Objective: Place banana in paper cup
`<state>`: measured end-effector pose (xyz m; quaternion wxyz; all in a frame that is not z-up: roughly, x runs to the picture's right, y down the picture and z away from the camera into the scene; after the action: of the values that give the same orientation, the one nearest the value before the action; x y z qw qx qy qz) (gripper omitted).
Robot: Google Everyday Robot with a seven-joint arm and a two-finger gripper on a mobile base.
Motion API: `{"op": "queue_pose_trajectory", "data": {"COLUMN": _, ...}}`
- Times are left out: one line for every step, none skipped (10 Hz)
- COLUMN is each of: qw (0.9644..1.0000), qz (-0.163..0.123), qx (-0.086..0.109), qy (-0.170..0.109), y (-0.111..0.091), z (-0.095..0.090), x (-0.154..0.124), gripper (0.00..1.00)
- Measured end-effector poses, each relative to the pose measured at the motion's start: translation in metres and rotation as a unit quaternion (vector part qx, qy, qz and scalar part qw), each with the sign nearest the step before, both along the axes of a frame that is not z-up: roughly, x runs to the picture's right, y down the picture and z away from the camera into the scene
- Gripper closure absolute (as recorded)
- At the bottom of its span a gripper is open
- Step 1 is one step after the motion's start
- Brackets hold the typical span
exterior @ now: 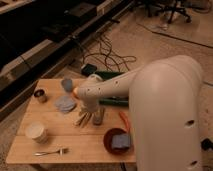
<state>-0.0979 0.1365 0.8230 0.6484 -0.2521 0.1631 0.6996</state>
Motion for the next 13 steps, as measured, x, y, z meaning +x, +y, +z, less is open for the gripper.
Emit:
{"op": "queue_pose_trajectory", "data": {"qw": 1.0, "qz": 0.005, "qx": -0.001, "qy": -0.001, "y": -0.001, "z": 0.004, "x": 0.0, "gripper": 0.35}}
{"op": "queue_pose_trajectory", "data": {"qw": 1.0, "qz": 0.009, "qx": -0.002, "qy": -0.004, "y": -0.001, "z": 0.009, "x": -0.001, "gripper": 0.35}}
{"op": "queue_pose_trajectory", "data": {"qw": 0.9999, "qz": 0.013, "qx": -0.002, "qy": -0.008, "y": -0.001, "z": 0.014, "x": -0.003, "gripper": 0.35}}
{"op": "queue_pose_trajectory", "data": {"qw": 0.9998, "qz": 0.014, "qx": -0.001, "qy": -0.011, "y": -0.002, "z": 0.018, "x": -0.006, "gripper": 0.35}}
{"op": "queue_pose_trajectory", "data": {"qw": 0.9998, "qz": 0.015, "qx": -0.001, "qy": -0.014, "y": -0.002, "z": 0.021, "x": -0.009, "gripper": 0.35}}
{"op": "queue_pose_trajectory", "data": {"qw": 0.9997, "qz": 0.015, "qx": -0.001, "qy": -0.017, "y": -0.003, "z": 0.024, "x": -0.014, "gripper": 0.35}}
{"op": "queue_pose_trajectory", "data": {"qw": 0.9996, "qz": 0.016, "qx": -0.001, "qy": -0.021, "y": -0.005, "z": 0.029, "x": -0.019, "gripper": 0.35}}
{"op": "queue_pose_trajectory", "data": {"qw": 0.9996, "qz": 0.018, "qx": -0.003, "qy": -0.023, "y": -0.006, "z": 0.033, "x": -0.023, "gripper": 0.35}}
{"op": "queue_pose_trajectory", "data": {"qw": 0.9995, "qz": 0.017, "qx": -0.007, "qy": -0.025, "y": -0.007, "z": 0.036, "x": -0.027, "gripper": 0.35}}
{"op": "queue_pose_trajectory", "data": {"qw": 0.9994, "qz": 0.017, "qx": -0.012, "qy": -0.027, "y": -0.007, "z": 0.039, "x": -0.034, "gripper": 0.35}}
{"op": "queue_pose_trajectory", "data": {"qw": 0.9992, "qz": 0.016, "qx": -0.022, "qy": -0.029, "y": -0.005, "z": 0.043, "x": -0.042, "gripper": 0.37}}
{"op": "queue_pose_trajectory", "data": {"qw": 0.999, "qz": 0.016, "qx": -0.03, "qy": -0.03, "y": -0.003, "z": 0.046, "x": -0.047, "gripper": 0.42}}
{"op": "queue_pose_trajectory", "data": {"qw": 0.9986, "qz": 0.018, "qx": -0.04, "qy": -0.031, "y": -0.001, "z": 0.048, "x": -0.05, "gripper": 0.53}}
